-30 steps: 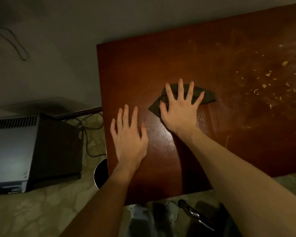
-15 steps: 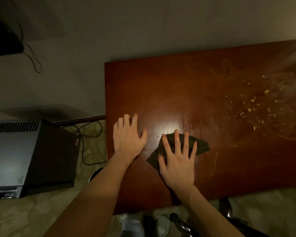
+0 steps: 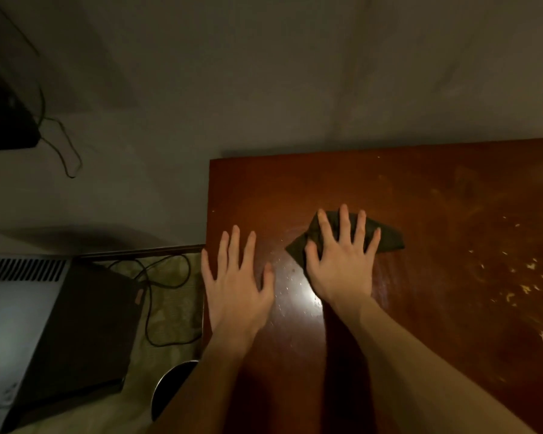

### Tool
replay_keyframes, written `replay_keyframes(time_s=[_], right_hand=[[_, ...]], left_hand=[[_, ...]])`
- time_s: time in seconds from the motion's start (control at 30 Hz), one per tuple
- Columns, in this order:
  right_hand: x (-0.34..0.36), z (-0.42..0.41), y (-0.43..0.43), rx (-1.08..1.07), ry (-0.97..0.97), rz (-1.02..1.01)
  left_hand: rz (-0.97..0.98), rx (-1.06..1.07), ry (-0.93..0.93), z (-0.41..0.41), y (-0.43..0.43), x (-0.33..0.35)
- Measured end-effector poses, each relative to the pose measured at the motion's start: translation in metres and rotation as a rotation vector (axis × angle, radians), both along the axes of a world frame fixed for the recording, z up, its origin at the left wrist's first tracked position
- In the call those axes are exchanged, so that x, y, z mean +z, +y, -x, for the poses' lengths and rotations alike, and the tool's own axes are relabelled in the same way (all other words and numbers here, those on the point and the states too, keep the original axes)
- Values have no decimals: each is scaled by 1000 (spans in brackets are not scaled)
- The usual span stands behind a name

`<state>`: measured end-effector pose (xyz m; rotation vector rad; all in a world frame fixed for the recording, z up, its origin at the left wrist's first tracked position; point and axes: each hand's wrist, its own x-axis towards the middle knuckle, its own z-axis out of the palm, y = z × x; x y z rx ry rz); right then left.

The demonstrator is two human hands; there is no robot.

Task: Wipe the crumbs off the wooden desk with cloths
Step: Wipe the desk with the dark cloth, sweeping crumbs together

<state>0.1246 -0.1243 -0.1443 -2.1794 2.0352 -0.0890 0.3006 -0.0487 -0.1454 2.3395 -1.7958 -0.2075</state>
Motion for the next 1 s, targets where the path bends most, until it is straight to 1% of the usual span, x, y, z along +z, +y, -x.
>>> replay_keyframes(time_s=[0.13,0.27,0.4,0.5,0.63,0.7,0.77,0.83,0.9,1.0], right_hand=[[-1,-19,-75,-12,-24,22],[0,-35,-127,-7,-30,22],[-2,-42,-151,31,-28,18],[-1,-37,-149,88,-23,10],[2,-30,-104,282,-8,25],[2,-22,-62,357,-10,9],[2,-11,-11,385,-17,-15],[4,-1,41,356,-11,-22],[4,6,87,283,-9,-25],[2,6,110,186,-27,-31]], left_hand=[[-37,2,10,-1,-3,-2],[-48,1,28,-2,-5,-2],[-37,-2,36,-4,-4,-2],[-23,-3,57,-4,-5,-1],[-21,5,66,-4,-6,-1],[-37,0,58,-5,-6,0],[-36,2,61,-4,-5,3],[-36,10,72,-3,-5,6],[-31,17,84,-2,-3,7],[-38,20,89,-2,-3,7]])
